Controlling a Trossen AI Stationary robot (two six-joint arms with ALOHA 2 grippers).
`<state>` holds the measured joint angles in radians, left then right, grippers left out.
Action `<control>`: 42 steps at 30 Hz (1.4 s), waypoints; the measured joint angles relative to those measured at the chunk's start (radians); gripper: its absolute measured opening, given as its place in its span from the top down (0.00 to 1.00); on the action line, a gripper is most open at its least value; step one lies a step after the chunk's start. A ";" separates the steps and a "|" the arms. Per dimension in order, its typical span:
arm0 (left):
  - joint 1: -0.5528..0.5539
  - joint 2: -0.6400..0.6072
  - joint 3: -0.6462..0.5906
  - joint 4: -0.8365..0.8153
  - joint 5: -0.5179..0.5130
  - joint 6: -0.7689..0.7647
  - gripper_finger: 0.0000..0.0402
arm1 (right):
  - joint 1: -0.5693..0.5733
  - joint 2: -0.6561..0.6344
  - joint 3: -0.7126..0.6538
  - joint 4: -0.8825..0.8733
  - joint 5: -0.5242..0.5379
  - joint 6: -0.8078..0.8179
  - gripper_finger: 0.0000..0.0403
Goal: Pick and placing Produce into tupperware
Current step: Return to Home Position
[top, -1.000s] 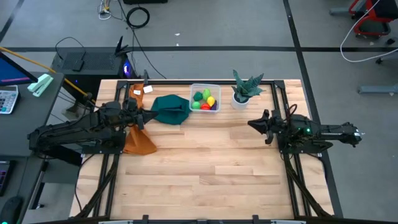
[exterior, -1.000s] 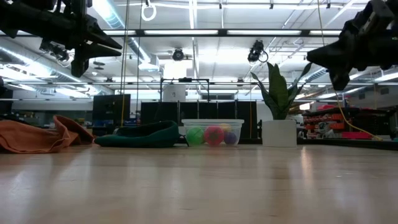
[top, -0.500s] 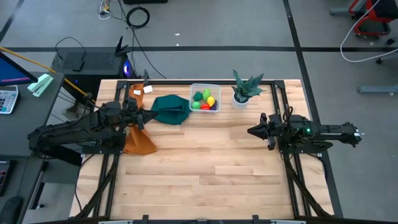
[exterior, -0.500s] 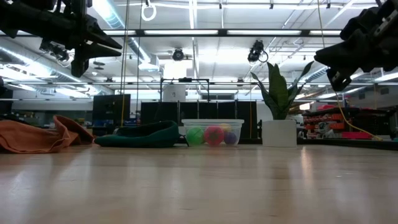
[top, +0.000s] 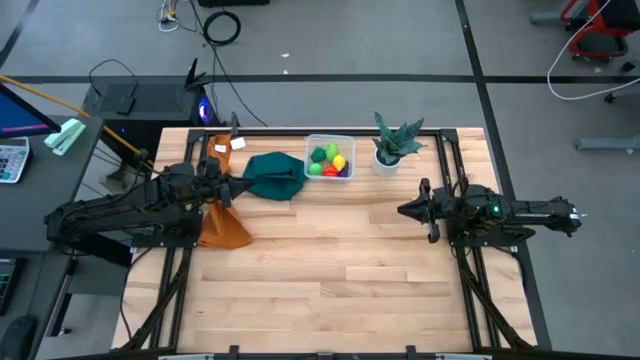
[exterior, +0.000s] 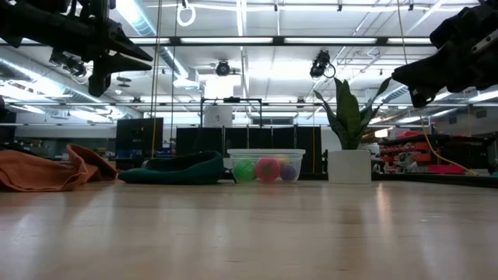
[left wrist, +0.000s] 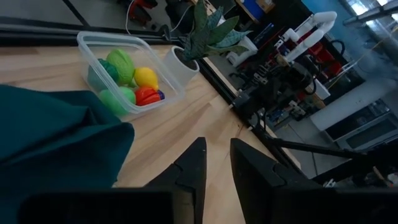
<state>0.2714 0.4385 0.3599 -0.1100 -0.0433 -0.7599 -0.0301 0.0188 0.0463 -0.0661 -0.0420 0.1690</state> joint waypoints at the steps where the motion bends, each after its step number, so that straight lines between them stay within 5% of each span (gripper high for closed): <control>1: 0.000 0.000 0.000 0.000 0.000 -0.013 0.81 | 0.000 0.000 0.000 0.000 0.002 -0.025 1.00; 15: -0.001 0.000 0.000 0.007 0.022 -0.036 0.82 | 0.000 0.000 0.000 -0.004 0.014 -0.117 1.00; 26: -0.012 -0.009 0.000 0.162 0.006 0.208 0.95 | 0.000 0.000 0.000 -0.005 0.015 -0.117 1.00; 37: -0.169 -0.008 -0.024 0.236 -0.238 0.381 0.99 | 0.000 0.000 0.000 -0.005 0.014 -0.117 1.00; 42: -0.218 -0.049 -0.101 0.380 -0.256 0.416 0.98 | 0.000 0.000 0.000 -0.005 0.014 -0.117 1.00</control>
<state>0.0539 0.3895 0.2593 0.2705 -0.2992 -0.3436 -0.0303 0.0185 0.0467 -0.0708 -0.0277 0.0517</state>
